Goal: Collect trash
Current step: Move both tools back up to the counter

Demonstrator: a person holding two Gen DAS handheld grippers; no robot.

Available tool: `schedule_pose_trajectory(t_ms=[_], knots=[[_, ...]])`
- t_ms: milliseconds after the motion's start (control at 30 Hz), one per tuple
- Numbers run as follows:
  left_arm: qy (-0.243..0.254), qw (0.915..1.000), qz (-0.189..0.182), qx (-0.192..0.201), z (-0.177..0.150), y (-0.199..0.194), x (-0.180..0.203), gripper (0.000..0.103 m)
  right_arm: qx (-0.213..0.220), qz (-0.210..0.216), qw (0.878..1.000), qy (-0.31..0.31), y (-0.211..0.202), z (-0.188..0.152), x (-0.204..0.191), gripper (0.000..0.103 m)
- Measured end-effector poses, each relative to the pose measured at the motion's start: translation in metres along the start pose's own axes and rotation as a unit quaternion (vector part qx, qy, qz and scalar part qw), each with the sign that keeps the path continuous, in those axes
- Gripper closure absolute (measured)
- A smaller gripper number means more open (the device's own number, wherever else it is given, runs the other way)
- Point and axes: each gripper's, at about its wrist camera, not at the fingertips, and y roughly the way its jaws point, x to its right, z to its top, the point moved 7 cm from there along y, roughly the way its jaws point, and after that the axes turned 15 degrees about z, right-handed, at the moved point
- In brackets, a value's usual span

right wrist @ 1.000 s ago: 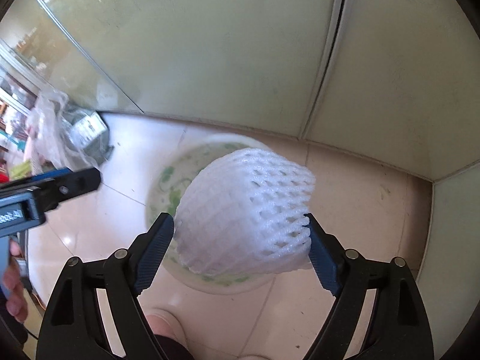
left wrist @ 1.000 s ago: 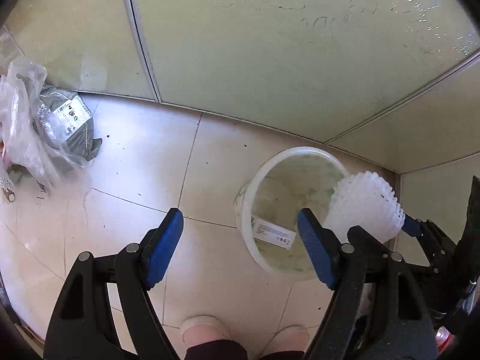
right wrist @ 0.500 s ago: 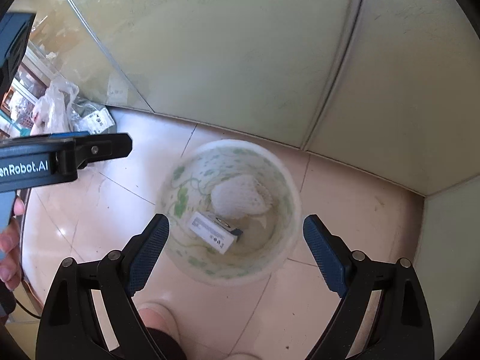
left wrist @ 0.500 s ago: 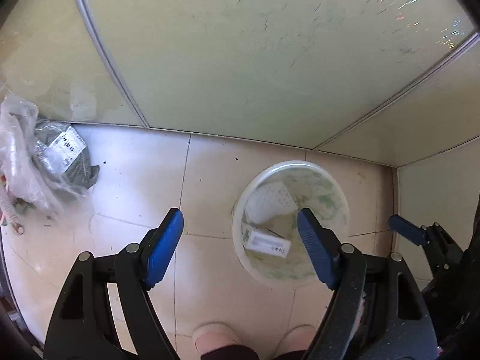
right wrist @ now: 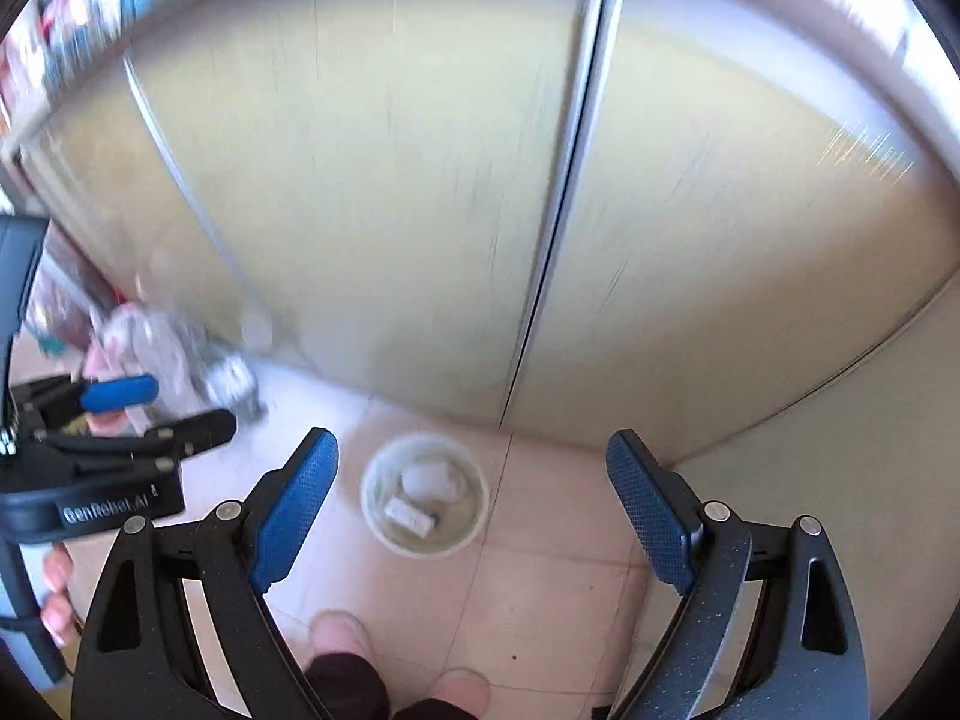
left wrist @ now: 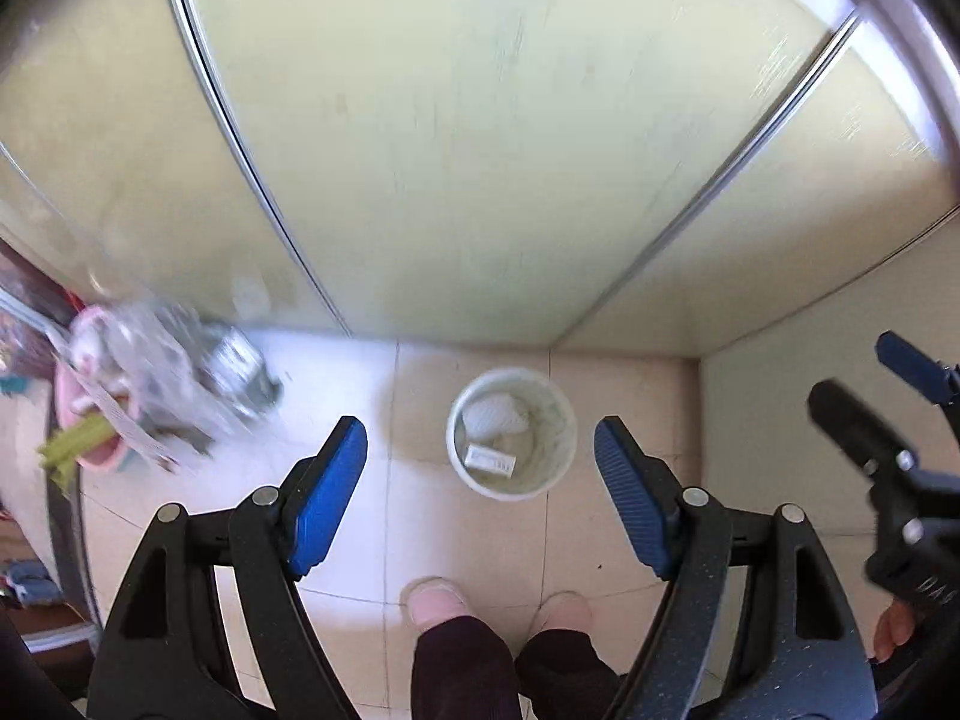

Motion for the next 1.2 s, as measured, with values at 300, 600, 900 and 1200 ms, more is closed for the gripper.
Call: schedule_pose_trajectory(t_ms=[300, 600, 900, 1200], knots=[[-0.025, 0.9934, 0.007, 0.112, 0.095, -0.205, -0.047, 0.023, 0.122, -0.013, 0.992, 0.019, -0.187, 0.106, -0.036, 0.014], [-0.065, 0.9786, -0.039, 0.191, 0.159, -0.328, -0.094, 0.023, 0.191, -0.047, 0.98, 0.0, -0.271, 0.173, -0.074, 0.014], [-0.065, 0.9748, -0.038, 0.21, 0.207, -0.362, -0.101, 0.023, 0.225, -0.054, 0.973, 0.023, -0.296, 0.212, -0.06, 0.014], [-0.083, 0.9794, -0.027, 0.182, 0.269, -0.321, -0.071, 0.023, 0.215, -0.043, 0.976, 0.003, -0.266, 0.268, -0.007, 0.014]])
